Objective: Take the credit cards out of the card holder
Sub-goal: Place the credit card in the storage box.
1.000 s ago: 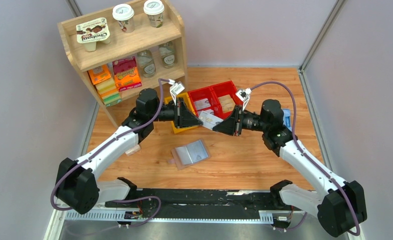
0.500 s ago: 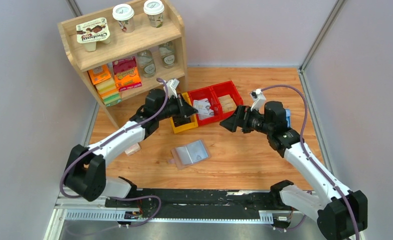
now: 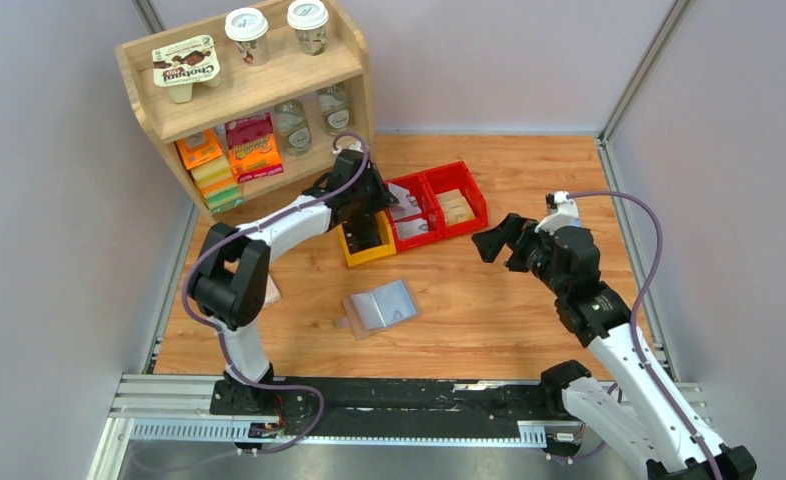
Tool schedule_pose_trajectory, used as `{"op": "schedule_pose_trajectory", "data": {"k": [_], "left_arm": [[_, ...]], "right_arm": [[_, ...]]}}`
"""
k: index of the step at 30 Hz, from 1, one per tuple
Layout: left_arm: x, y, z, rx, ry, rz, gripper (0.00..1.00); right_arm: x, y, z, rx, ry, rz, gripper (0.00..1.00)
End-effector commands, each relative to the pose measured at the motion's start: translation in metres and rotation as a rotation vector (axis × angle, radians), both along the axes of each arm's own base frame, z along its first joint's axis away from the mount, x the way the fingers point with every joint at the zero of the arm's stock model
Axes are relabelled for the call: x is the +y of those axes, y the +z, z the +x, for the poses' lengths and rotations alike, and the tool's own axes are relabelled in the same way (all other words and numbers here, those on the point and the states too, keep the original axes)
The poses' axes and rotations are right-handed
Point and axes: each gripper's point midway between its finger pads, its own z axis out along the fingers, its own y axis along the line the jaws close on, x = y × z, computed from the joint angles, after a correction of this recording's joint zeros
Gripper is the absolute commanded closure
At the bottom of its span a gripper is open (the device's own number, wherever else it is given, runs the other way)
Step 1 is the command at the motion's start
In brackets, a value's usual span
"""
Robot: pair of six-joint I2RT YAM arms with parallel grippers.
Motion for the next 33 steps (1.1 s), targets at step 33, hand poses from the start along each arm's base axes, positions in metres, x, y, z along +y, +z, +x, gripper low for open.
{"op": "schedule_pose_trajectory", "data": {"k": [33], "left_arm": [[-0.035,-0.018,-0.020,0.072,0.079,0.061,1.00]], "right_arm": [[-0.010,0.005,-0.004,-0.097,0.014,-0.089,0.00]]}}
